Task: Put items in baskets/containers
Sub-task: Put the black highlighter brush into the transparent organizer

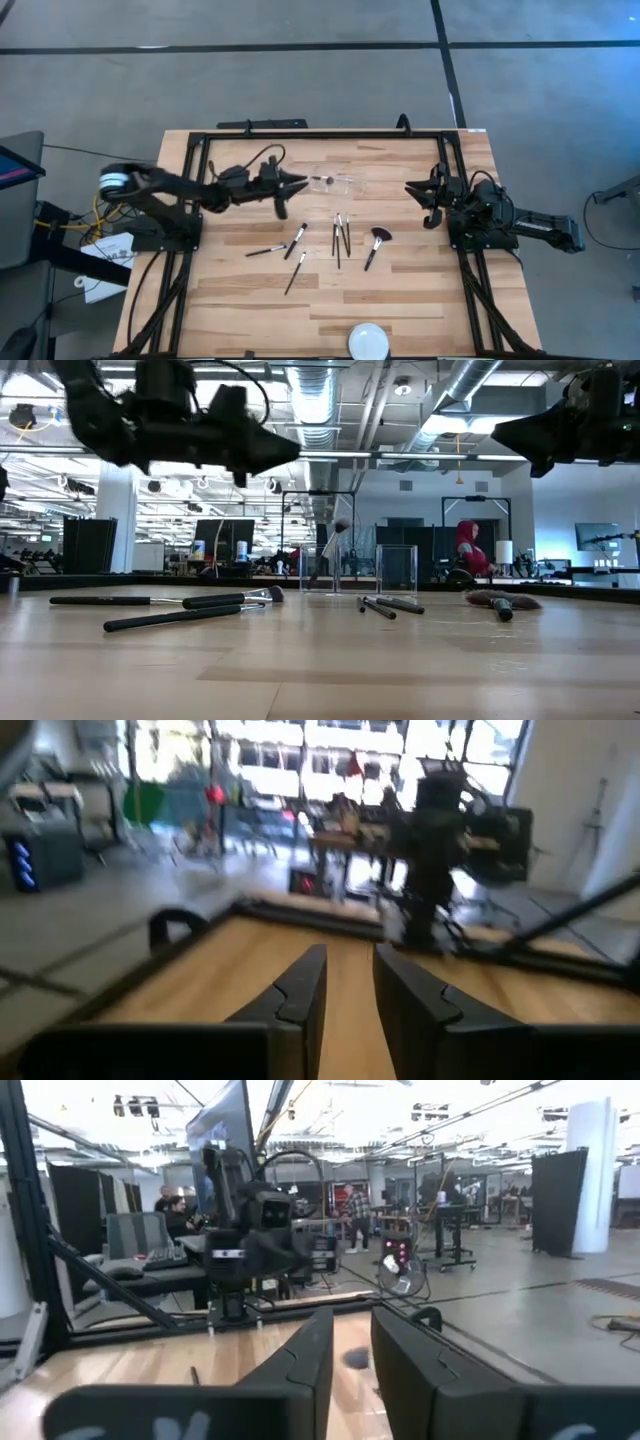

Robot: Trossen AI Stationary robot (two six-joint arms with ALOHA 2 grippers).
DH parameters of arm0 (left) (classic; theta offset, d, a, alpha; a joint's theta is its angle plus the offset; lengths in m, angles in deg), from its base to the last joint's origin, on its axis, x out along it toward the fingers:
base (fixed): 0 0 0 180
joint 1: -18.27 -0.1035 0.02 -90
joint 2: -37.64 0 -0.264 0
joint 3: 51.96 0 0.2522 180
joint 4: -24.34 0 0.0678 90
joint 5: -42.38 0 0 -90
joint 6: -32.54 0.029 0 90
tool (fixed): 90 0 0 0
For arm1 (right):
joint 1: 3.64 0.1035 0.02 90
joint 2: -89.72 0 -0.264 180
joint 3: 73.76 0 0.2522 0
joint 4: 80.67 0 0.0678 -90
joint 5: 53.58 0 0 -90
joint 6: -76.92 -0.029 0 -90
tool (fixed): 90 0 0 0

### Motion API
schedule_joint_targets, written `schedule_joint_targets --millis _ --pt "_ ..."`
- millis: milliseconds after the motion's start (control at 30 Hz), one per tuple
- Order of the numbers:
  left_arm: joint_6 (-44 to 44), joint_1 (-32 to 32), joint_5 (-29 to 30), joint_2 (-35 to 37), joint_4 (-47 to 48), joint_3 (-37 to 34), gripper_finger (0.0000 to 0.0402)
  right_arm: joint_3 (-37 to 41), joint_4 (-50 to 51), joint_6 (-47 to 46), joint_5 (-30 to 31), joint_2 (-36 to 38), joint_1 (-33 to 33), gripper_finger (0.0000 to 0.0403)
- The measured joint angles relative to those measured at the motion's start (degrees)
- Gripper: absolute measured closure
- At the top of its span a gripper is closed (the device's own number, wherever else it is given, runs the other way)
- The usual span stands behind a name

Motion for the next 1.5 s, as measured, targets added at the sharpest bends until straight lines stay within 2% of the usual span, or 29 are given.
schedule_joint_targets --millis 133,333,500,767,1033,1333,1500 --pt "-2.72 3.49 -0.04 6.60 7.94 -3.97 0.0320 0.00 -0.19 -2.21 -1.92 -1.61 2.06 0.0301" --pt "-5.07 6.71 1.47 10.59 7.79 -9.47 0.0320 0.00 -0.74 -2.24 -3.54 -8.72 7.76 0.0229" --pt "-5.07 7.04 2.95 10.75 7.87 -10.73 0.0320 0.00 -7.32 -1.91 -3.12 -18.75 12.81 0.0191" --pt "-4.57 5.39 3.06 10.74 7.76 -10.73 0.0320 0.00 -15.18 -3.86 -2.77 -36.26 20.76 0.0197" --pt "-4.96 4.39 3.08 10.74 7.76 -10.73 0.0320 -0.68 -20.67 -5.22 -1.22 -52.01 23.01 0.0195" --pt "-5.09 4.40 3.06 10.74 7.69 -10.73 0.0320 -10.01 -20.62 2.17 -1.71 -72.84 23.27 0.0193" --pt "-6.70 4.49 3.06 10.74 7.69 -10.71 0.0320 -15.45 -16.19 3.83 -7.30 -82.81 23.27 0.0194"
